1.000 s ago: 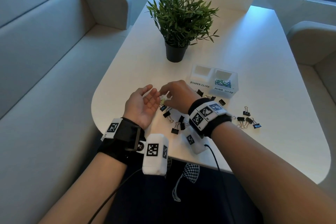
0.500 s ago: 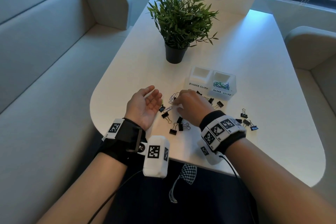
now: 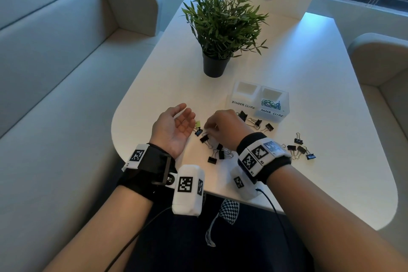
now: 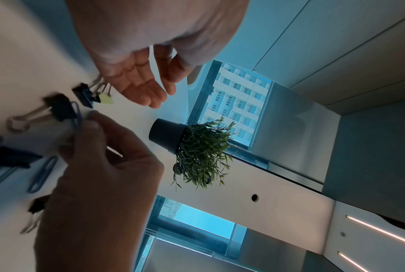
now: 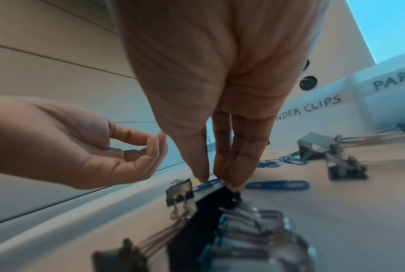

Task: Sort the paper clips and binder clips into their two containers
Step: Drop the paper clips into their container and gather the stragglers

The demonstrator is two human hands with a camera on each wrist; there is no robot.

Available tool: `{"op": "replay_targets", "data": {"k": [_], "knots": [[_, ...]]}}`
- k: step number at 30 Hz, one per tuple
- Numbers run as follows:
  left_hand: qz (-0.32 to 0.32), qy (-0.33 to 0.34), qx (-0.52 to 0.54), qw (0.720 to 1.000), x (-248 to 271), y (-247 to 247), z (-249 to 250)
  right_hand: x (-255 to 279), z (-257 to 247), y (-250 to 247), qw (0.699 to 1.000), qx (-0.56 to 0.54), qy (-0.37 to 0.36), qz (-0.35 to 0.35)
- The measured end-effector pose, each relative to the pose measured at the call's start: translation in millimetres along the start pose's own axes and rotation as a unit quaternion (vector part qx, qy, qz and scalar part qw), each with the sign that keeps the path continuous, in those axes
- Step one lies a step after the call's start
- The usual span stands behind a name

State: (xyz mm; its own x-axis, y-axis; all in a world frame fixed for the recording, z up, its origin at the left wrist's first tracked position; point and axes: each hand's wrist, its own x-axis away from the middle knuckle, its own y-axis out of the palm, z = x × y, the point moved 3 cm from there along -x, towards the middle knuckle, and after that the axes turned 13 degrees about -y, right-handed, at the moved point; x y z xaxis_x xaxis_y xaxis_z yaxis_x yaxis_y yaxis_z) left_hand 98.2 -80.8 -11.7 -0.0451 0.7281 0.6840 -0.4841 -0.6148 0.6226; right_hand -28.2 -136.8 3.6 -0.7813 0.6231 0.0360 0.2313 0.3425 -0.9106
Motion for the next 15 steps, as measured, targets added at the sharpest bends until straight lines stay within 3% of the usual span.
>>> {"op": "replay_targets", "data": {"k": [8,15], "knots": [[-0.002,-0.001,-0.001,1.000,-1.5,-0.3,-2.3,-2.2,2.5,2.0,0.999,0.035,-0.018,-0.036],[-0.001,0.000,-0.003,1.000,-2.1,2.0,-5.4,-1.3,1.2,1.9,0.998,0.043,-0.031,-0.029]]}}
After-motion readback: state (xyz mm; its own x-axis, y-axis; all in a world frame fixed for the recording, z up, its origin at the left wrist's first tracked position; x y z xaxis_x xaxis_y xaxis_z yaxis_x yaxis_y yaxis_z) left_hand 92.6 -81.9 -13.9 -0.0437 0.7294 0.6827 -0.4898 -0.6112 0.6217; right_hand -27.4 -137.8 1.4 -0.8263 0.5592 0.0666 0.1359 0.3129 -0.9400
